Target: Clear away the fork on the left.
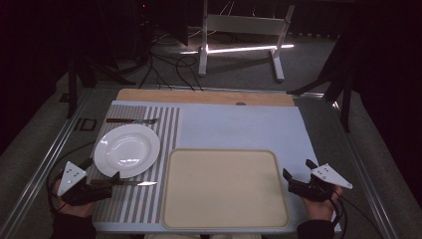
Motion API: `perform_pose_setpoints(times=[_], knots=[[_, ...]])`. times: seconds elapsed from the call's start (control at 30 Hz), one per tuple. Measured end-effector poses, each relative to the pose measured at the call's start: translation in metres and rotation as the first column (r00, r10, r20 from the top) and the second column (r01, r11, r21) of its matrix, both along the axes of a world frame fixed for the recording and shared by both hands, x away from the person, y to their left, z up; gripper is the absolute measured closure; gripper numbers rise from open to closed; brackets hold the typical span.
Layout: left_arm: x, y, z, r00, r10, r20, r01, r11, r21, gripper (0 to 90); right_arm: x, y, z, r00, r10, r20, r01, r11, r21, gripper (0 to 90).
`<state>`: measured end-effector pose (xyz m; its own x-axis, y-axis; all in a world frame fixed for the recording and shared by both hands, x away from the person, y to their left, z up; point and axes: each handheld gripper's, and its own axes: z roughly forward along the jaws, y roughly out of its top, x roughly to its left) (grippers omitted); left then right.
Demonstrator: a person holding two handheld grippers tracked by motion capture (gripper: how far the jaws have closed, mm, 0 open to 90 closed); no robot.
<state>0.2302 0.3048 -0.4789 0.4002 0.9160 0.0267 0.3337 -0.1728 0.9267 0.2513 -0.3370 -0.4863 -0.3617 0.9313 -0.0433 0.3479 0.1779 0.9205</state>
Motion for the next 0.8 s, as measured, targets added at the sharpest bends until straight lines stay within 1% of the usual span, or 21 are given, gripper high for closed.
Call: perform_pose_setpoints(times=[0.1, 0.27, 0.43, 0.47, 0.53, 0.6, 0.8], knots=[[-0.0002, 0.0005, -0.0001, 1.0000, 0.003, 0.003, -0.003, 1.0000, -0.004, 0.2, 0.0003, 0.0011, -0.0012, 1.0000, 0.001, 0.000, -0.001, 1.000, 0.004, 9.0], [-0.0002, -0.0014, -0.0004, 1.0000, 0.001, 0.002, -0.001, 1.0000, -0.001, 0.1, 0.0005, 0.0030, -0.0017, 0.9999, 0.010, 0.000, -0.010, 1.000, -0.007, 9.0], [0.0000, -0.0017, 0.0002, 1.0000, 0.006, 0.003, -0.006, 1.0000, -0.002, 0.1, 0.0001, 0.0009, -0.0016, 1.0000, 0.004, 0.004, -0.004, 1.000, 0.002, 9.0], [0.0002, -0.0020, 0.0015, 0.9999, 0.011, 0.008, -0.011, 0.9999, 0.007, 0.1, -0.0001, 0.0004, -0.0016, 1.0000, 0.004, 0.005, -0.004, 1.000, 0.006, 9.0], [0.0008, -0.0024, 0.0032, 0.9999, 0.010, 0.011, -0.010, 0.9999, 0.003, 0.2, -0.0005, -0.0008, -0.0016, 1.0000, 0.000, 0.006, 0.000, 1.000, 0.010, 9.0], [0.0017, -0.0030, 0.0051, 0.9999, 0.009, 0.013, -0.009, 0.9999, 0.009, 0.2, -0.0004, -0.0007, -0.0019, 1.0000, -0.003, 0.005, 0.003, 1.000, 0.011, 9.0], [0.0049, -0.0032, 0.0094, 0.9998, 0.012, 0.018, -0.012, 0.9998, 0.015, 0.1, -0.0002, -0.0006, -0.0019, 1.0000, -0.005, 0.009, 0.005, 1.000, 0.002, 9.0]])
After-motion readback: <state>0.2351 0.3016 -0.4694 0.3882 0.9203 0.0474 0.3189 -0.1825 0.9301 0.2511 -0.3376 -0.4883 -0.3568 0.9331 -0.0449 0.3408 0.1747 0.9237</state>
